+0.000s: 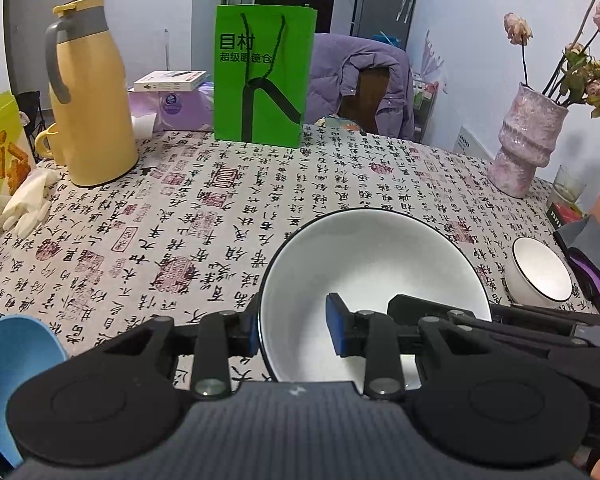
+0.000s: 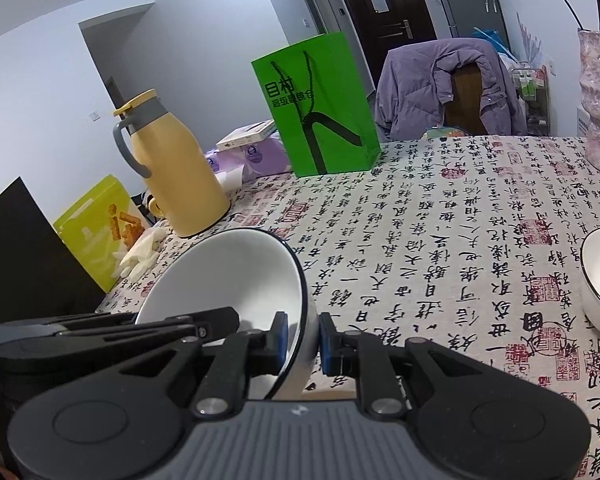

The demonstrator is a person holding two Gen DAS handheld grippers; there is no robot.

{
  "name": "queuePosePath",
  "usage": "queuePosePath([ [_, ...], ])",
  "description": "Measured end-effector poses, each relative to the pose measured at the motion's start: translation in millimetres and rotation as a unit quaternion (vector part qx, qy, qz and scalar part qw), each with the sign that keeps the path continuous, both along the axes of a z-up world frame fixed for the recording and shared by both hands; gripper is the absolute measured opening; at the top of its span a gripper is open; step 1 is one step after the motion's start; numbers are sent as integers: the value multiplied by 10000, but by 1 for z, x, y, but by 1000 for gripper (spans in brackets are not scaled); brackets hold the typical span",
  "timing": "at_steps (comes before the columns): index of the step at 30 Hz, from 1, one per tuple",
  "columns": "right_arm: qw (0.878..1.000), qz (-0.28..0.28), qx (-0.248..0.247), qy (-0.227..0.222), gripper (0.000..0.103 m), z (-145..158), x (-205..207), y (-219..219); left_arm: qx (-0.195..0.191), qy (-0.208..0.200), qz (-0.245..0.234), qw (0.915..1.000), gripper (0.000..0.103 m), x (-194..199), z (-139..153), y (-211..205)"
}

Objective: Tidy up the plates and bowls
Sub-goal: 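Lift the gripped white bowl and carry it toward the blue bowl, then lower the held white bowl toward the blue bowl with both grippers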

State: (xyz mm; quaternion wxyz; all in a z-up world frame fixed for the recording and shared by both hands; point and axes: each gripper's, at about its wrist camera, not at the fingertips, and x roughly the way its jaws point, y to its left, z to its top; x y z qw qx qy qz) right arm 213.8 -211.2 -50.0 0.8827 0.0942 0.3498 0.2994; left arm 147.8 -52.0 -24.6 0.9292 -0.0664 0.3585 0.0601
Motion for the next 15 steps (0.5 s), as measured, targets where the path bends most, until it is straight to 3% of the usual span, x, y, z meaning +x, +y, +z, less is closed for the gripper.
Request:
queuePosePath([
  [15,9999,133,-40,-88,16,11,-17,29,-80,-179,156,9997,31,-25,9,27],
])
